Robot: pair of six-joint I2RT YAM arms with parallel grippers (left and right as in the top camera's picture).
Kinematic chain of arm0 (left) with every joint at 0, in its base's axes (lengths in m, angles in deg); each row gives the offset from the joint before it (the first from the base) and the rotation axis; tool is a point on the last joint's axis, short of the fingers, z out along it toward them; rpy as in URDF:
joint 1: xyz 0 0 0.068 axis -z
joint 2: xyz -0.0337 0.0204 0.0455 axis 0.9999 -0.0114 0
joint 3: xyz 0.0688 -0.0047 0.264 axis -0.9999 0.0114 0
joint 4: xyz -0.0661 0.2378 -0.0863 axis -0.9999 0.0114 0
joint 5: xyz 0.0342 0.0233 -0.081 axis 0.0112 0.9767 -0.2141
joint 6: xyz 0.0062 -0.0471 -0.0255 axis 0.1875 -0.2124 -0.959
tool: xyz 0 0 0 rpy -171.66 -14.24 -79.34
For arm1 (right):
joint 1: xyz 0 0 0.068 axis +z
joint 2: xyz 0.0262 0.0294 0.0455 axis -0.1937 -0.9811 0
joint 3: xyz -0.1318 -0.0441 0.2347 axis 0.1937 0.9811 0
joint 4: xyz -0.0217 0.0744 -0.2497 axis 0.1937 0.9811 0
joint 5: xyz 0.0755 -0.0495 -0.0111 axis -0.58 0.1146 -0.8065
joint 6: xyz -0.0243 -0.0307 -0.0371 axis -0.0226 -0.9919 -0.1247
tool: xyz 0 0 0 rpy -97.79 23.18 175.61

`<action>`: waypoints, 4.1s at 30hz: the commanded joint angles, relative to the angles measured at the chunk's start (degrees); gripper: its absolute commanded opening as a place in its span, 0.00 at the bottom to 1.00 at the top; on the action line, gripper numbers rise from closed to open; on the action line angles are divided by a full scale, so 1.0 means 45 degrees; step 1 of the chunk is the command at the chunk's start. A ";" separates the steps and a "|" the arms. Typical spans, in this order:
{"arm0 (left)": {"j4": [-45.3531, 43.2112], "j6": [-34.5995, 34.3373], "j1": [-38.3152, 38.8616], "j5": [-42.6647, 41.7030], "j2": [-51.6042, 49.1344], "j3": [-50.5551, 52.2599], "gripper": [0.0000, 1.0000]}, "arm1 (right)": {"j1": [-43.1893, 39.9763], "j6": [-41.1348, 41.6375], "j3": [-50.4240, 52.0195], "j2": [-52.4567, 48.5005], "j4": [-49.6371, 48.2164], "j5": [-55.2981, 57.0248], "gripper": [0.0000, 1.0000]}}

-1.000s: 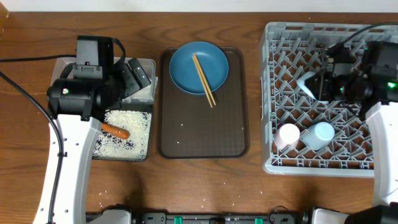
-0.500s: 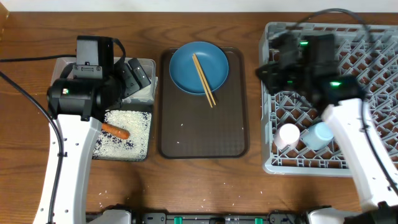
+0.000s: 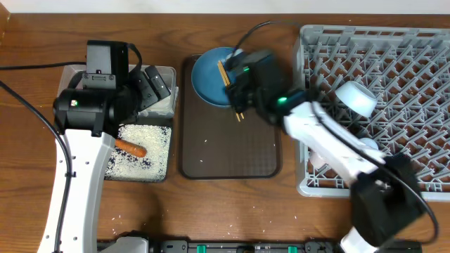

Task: Sort waste into correct bins and load items into the dishwasher rack
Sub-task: 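Move the right gripper left over the teal plate and grip the chopsticks, then lift one chopstick and carry it right toward the rack, then lower the chopstick upright into the rack's left edge and release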

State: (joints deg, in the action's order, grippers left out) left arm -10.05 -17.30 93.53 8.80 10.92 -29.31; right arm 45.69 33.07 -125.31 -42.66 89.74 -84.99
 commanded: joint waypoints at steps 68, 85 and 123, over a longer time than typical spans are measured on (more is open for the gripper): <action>0.0034 0.0083 -0.0058 0.0204 -0.0024 0.0049 0.99 | 0.0631 -0.0471 0.0005 -0.2171 0.0029 0.2735 0.08; 0.0034 0.0083 -0.0058 0.0209 -0.0024 0.0049 0.99 | 0.0631 -0.0369 0.0000 -0.0131 0.0811 0.2535 0.01; 0.0034 0.0083 -0.0058 0.0204 -0.0024 0.0049 0.99 | -0.4007 0.5231 0.1287 0.3929 0.6392 0.4075 0.01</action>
State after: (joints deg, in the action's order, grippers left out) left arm -10.05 -17.30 93.53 8.80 10.92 -29.31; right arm 28.65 55.60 -119.95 -24.95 118.87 -67.50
